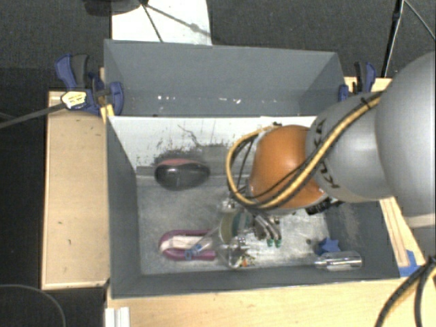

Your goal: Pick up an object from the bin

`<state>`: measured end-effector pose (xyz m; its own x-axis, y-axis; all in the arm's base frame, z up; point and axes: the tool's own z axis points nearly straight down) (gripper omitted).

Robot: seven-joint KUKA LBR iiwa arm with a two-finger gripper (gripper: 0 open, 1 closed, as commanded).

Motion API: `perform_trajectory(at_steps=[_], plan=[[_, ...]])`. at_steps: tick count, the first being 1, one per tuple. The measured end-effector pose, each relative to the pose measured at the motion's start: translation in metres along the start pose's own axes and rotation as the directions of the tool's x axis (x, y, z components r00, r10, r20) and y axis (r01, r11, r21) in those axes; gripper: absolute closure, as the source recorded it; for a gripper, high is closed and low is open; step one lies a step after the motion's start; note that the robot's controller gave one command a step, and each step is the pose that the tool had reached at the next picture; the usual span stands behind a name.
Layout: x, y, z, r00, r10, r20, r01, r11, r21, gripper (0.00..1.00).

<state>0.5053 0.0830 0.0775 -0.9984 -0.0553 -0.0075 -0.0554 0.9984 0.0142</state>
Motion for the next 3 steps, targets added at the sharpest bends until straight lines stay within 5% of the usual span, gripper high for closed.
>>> perform_trajectory(at_steps=[1, 2, 3], plan=[[0.005, -0.065, -0.002, 0.997, -0.073, 0.006, 0.073, 0.997, 0.001, 0.00], [0.005, -0.032, 0.003, 0.988, -0.157, 0.004, 0.157, 0.988, 0.010, 0.00], [0.002, -0.035, 0.001, 0.989, -0.150, 0.016, 0.149, 0.989, 0.013, 1.00]])
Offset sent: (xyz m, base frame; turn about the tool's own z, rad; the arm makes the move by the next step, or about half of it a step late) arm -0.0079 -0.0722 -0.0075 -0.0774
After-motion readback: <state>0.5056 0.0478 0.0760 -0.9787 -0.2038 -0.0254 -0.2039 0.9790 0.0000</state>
